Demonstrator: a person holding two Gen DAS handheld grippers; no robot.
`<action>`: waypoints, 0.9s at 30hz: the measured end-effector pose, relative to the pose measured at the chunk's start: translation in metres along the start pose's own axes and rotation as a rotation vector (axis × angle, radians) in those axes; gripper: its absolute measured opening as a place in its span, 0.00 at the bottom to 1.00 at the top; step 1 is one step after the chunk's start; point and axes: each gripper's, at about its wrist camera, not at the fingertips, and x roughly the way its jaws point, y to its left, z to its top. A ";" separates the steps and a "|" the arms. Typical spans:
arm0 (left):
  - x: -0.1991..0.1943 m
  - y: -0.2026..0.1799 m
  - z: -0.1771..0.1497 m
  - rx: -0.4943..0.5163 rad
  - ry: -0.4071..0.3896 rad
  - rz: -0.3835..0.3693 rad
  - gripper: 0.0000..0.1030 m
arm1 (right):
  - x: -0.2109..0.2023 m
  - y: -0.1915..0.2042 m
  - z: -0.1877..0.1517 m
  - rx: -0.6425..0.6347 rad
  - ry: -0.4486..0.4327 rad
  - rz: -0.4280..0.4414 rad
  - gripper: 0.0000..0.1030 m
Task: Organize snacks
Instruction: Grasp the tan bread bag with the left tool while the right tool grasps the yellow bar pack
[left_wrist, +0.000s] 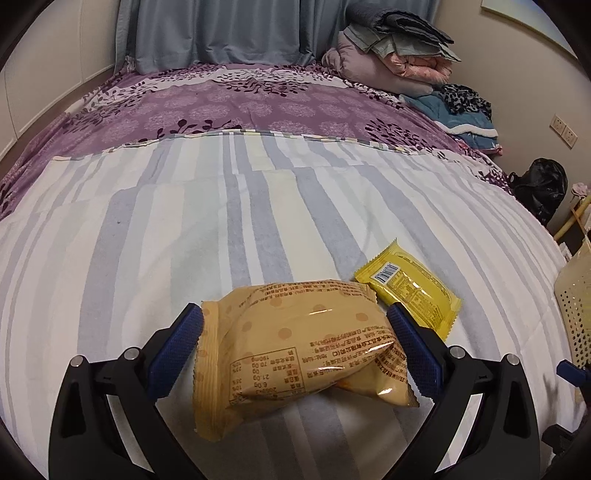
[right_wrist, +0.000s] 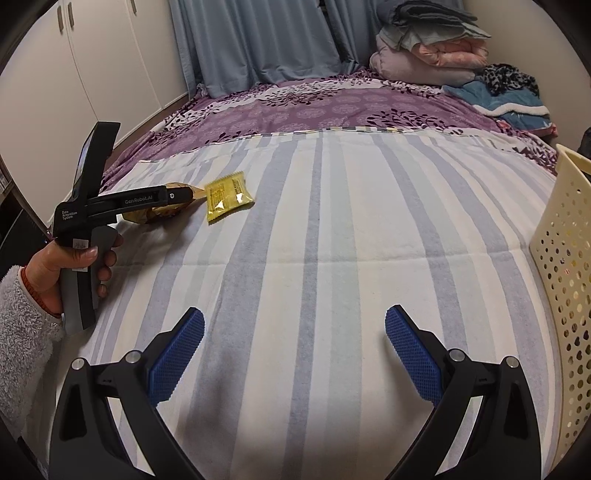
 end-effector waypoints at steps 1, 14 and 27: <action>0.001 0.001 0.000 -0.005 0.001 -0.006 0.97 | 0.001 0.002 0.001 -0.004 0.001 0.001 0.95; -0.014 0.004 -0.007 0.001 -0.045 -0.008 0.84 | 0.036 0.009 0.027 -0.025 0.026 0.026 0.95; -0.040 0.014 -0.019 -0.021 -0.062 -0.042 0.73 | 0.093 0.047 0.077 -0.152 0.040 0.070 0.95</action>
